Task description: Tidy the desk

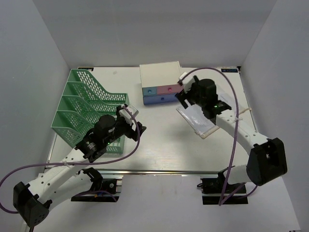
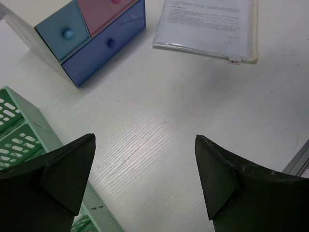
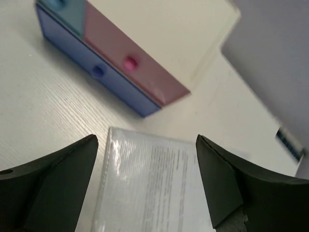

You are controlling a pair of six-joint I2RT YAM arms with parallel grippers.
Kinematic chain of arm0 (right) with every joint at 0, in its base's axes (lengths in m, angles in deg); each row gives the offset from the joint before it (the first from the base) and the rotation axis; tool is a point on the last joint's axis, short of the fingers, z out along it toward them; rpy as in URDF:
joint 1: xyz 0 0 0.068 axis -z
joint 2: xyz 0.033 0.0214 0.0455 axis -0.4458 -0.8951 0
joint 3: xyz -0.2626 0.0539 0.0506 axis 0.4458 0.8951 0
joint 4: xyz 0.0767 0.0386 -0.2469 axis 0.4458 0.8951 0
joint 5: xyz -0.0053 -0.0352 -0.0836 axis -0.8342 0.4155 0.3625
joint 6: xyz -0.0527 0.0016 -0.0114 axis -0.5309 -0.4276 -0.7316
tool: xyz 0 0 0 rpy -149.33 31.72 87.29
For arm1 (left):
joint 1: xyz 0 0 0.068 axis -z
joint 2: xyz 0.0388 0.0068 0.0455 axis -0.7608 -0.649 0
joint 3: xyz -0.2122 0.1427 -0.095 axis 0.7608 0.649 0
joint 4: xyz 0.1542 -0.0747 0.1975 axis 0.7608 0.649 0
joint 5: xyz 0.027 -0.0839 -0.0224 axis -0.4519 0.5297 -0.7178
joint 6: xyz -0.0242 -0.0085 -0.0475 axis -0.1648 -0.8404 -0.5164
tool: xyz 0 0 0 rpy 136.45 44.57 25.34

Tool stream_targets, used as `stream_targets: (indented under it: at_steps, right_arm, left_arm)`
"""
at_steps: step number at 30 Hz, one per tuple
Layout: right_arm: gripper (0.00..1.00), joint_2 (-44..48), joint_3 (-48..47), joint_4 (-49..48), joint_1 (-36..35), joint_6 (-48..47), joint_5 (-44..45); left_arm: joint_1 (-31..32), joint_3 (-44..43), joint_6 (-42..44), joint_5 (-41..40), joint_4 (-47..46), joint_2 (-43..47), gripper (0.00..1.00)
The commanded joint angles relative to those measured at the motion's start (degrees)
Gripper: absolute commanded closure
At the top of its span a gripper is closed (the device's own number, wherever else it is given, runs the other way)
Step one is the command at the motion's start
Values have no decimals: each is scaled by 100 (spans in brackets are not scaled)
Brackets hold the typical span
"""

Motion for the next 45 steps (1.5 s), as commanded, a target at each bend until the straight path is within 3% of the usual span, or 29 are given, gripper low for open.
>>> stream_targets:
  at_steps: [1,7,13,24,32,45]
  right_arm:
    - [13,38,-69,1024,639,1726,-152]
    - [28,249,-35,2335,1975,3046,-769]
    - [26,345,-35,3390,2758,3943,-585]
    - [24,276,580,3364,3690,4954,380]
    - [29,-348,572,3189,4130,5271,259]
    - [29,-1201,546,2714,4253,5411,-189]
  left_arm:
    - [-6,76,40,265,-150,198,6]
    - [-6,111,48,284,-124,260,5]
    - [-6,85,57,450,-124,260,5]
    - [-6,85,66,687,-159,313,4]
    - [-6,67,101,864,-151,313,3]
    - [-6,58,110,1039,-168,348,3]
